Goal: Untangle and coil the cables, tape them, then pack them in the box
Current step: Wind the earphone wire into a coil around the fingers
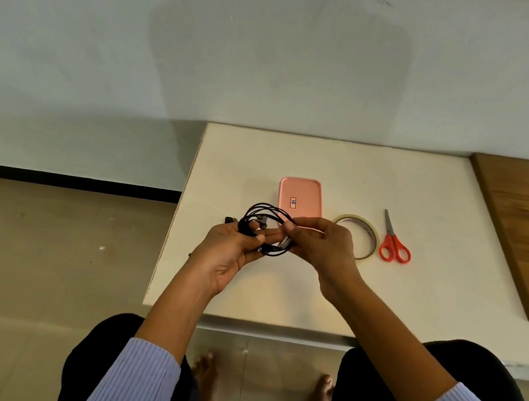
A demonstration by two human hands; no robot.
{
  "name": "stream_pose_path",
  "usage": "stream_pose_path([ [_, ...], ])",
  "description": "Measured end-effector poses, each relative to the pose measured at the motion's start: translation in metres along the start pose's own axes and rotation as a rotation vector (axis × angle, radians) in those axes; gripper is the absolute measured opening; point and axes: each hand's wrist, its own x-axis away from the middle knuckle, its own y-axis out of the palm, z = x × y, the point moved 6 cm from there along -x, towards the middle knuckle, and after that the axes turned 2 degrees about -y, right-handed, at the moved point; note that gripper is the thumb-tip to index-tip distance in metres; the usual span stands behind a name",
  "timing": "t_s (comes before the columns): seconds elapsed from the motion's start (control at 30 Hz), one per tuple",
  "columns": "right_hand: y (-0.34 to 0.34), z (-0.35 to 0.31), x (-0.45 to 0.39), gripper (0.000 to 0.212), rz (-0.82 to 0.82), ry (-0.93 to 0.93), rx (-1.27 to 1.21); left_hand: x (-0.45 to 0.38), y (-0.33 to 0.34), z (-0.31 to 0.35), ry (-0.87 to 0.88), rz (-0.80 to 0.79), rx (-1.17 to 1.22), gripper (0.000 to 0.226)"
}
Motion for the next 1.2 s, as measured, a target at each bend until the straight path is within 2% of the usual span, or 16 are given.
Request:
stream_pose_path([
  [0.1,0.002,-0.003,0.001,0.018,0.076,-0.158,0.154,-0.002,-0.001,-0.002,0.016,0.085,-0.048,0.023],
  [0.23,0.003,-0.008,0.000,0.017,0.107,-0.240,0.338,-0.002,0.008,-0.003,0.000,0.049,-0.088,0.023],
  [0.33,0.008,-0.012,0.006,0.017,0.074,-0.297,0.443,-0.002,0.012,-0.006,-0.006,0.017,-0.106,0.023],
  [0.53,0.016,-0.014,0.016,0.004,0.035,-0.374,0.445,0.002,0.014,-0.006,0.032,0.002,-0.328,0.021],
  [0.67,0.026,-0.009,0.018,0.007,-0.092,-0.376,0.550,0.000,0.009,-0.010,0.033,0.041,-0.508,0.012],
  [0.8,0.025,-0.007,0.015,0.013,-0.129,-0.376,0.582,0.004,0.013,-0.012,-0.007,0.000,-0.581,0.059],
  [0.9,0.023,-0.010,0.015,0.014,-0.096,-0.387,0.601,0.006,0.021,-0.014,-0.029,-0.085,-0.583,0.080],
  [0.97,0.024,-0.012,0.018,0.013,-0.086,-0.407,0.600,0.005,0.021,-0.016,-0.050,-0.104,-0.562,0.085],
  [1.03,0.024,-0.016,0.020,0.014,-0.064,-0.424,0.587,0.005,0.020,-0.013,-0.037,-0.108,-0.520,0.076],
  [1.1,0.024,-0.020,0.020,0.014,-0.037,-0.450,0.574,0.005,0.023,-0.007,-0.008,-0.112,-0.408,0.058],
  [1.2,0.029,-0.025,0.020,0.014,-0.033,-0.523,0.605,0.006,0.028,-0.001,-0.019,-0.094,-0.092,0.034],
])
